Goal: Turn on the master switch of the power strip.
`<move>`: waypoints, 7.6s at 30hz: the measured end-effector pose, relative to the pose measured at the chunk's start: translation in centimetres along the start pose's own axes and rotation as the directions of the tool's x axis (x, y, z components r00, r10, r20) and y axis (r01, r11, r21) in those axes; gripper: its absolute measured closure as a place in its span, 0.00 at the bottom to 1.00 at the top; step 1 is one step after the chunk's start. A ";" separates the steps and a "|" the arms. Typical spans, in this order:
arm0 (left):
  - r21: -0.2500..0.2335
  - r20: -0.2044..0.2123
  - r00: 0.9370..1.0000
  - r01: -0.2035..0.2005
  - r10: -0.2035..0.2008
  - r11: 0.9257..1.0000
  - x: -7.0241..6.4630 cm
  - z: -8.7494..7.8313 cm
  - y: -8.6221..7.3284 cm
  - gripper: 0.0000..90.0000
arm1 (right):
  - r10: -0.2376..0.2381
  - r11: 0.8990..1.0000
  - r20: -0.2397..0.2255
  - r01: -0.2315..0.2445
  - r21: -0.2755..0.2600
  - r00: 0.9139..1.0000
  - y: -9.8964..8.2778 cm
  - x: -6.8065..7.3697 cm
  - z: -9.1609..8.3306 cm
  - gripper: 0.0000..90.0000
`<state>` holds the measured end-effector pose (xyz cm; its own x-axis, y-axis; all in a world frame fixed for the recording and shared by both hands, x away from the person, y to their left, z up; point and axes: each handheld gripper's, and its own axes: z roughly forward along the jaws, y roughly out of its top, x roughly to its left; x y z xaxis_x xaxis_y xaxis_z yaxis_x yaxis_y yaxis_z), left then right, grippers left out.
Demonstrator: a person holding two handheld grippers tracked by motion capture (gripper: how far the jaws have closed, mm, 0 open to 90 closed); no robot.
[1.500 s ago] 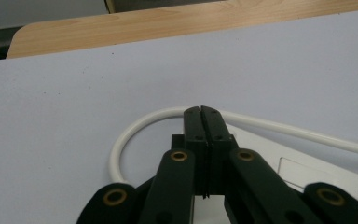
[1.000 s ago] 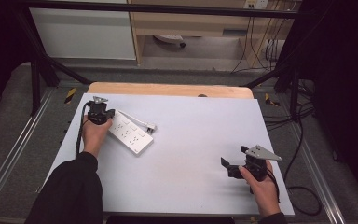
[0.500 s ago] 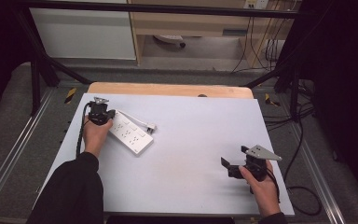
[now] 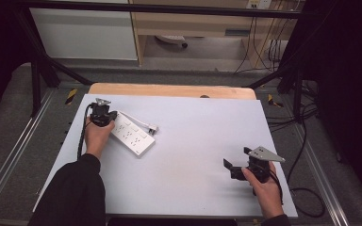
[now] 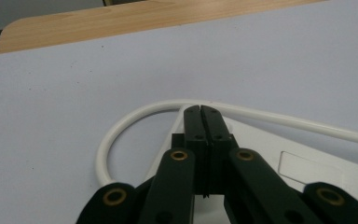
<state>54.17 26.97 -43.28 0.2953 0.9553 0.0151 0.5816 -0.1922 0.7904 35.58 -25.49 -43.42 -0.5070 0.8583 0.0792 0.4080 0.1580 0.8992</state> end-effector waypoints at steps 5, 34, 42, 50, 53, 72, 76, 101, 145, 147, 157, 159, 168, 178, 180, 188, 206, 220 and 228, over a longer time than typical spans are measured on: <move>-0.001 0.005 1.000 0.021 -0.021 1.000 0.1 0.0 0.0 1.00 | 0.000 1.000 0.000 0.000 0.001 1.000 0.0 0.0 0.0 0.04; 0.006 0.001 1.000 0.016 -0.016 1.000 0.1 0.1 0.0 1.00 | -0.002 1.000 -0.003 0.002 0.006 1.000 0.0 0.1 0.0 0.04; 0.007 -0.001 1.000 0.018 -0.018 1.000 0.0 0.1 0.0 1.00 | -0.002 1.000 -0.005 0.002 0.008 1.000 0.0 0.1 0.0 0.04; 0.008 -0.004 1.000 0.016 -0.016 1.000 0.0 0.2 0.0 1.00 | -0.001 1.000 -0.005 0.001 0.008 1.000 0.0 0.1 0.0 0.04; 0.010 -0.003 1.000 0.008 -0.008 1.000 0.0 0.1 0.0 1.00 | -0.002 1.000 -0.006 0.002 0.009 1.000 0.0 0.1 0.0 0.04; -0.011 -0.012 1.000 0.011 -0.011 1.000 -0.1 0.1 -0.2 1.00 | -0.005 1.000 -0.005 0.005 0.007 1.000 0.0 0.0 0.0 0.04; -0.013 -0.009 1.000 0.021 -0.021 1.000 -0.1 0.1 -0.2 1.00 | -0.001 1.000 -0.004 0.001 0.007 1.000 0.0 0.0 0.0 0.04; -0.059 -0.003 1.000 0.030 -0.031 0.998 -0.2 -0.2 -0.1 1.00 | 0.001 1.000 -0.002 -0.001 0.002 1.000 0.0 -0.1 0.0 0.04; -0.140 0.043 0.995 0.099 -0.094 0.985 -0.7 -1.9 0.9 0.12 | 0.002 1.000 -0.004 -0.002 0.005 1.000 0.0 -0.1 0.1 0.03; -0.134 0.044 0.994 0.102 -0.096 0.986 -0.8 -2.0 1.0 0.12 | 0.002 1.000 -0.004 -0.002 0.004 1.000 0.0 -0.1 0.1 0.03; -0.137 0.081 0.993 0.092 -0.082 0.986 -1.4 -3.4 1.3 0.15 | 0.003 1.000 -0.005 -0.003 0.005 1.000 0.0 0.0 0.1 0.03; -0.143 0.093 0.992 0.094 -0.081 0.985 -1.6 -3.9 1.4 0.14 | 0.003 1.000 -0.005 -0.003 0.005 1.000 0.0 0.0 0.1 0.03; -0.154 0.156 0.985 0.099 -0.075 0.983 -2.8 -6.2 0.9 0.09 | 0.002 1.000 -0.003 -0.002 0.006 1.000 0.1 0.0 0.0 0.03; -0.156 0.185 0.980 0.102 -0.072 0.983 -3.9 -8.8 -0.6 0.09 | -0.002 1.000 -0.002 0.002 0.009 1.000 0.0 0.0 0.1 0.03; -0.158 0.181 0.981 0.093 -0.064 0.983 -4.2 -9.3 -0.9 0.09 | -0.002 1.000 -0.002 0.002 0.010 1.000 0.0 0.0 0.1 0.03; -0.173 0.192 0.980 0.083 -0.049 0.981 -4.9 -11.4 -2.5 0.09 | -0.007 1.000 -0.006 0.007 0.015 1.000 0.0 0.0 0.2 0.03; -0.212 0.182 0.982 0.094 -0.056 0.973 -4.3 -15.5 -7.3 0.09 | -0.007 1.000 -0.003 0.007 0.018 1.000 0.0 0.0 0.1 0.03; -0.219 0.186 0.981 0.103 -0.062 0.970 -4.0 -17.0 -11.2 0.10 | 0.003 1.000 0.014 -0.003 0.020 1.000 -0.1 -0.5 -0.1 0.04; -0.217 0.209 0.978 0.064 -0.017 0.974 -5.1 -17.5 -12.1 0.10 | 0.009 0.999 0.030 -0.010 0.030 1.000 -0.2 -0.9 -0.2 0.04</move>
<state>32.36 28.38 -42.17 0.4370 0.8905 -0.1268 0.4207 -0.0777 0.9039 35.81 -26.35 -43.64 -0.4807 0.8737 0.0745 0.4357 0.1643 0.8850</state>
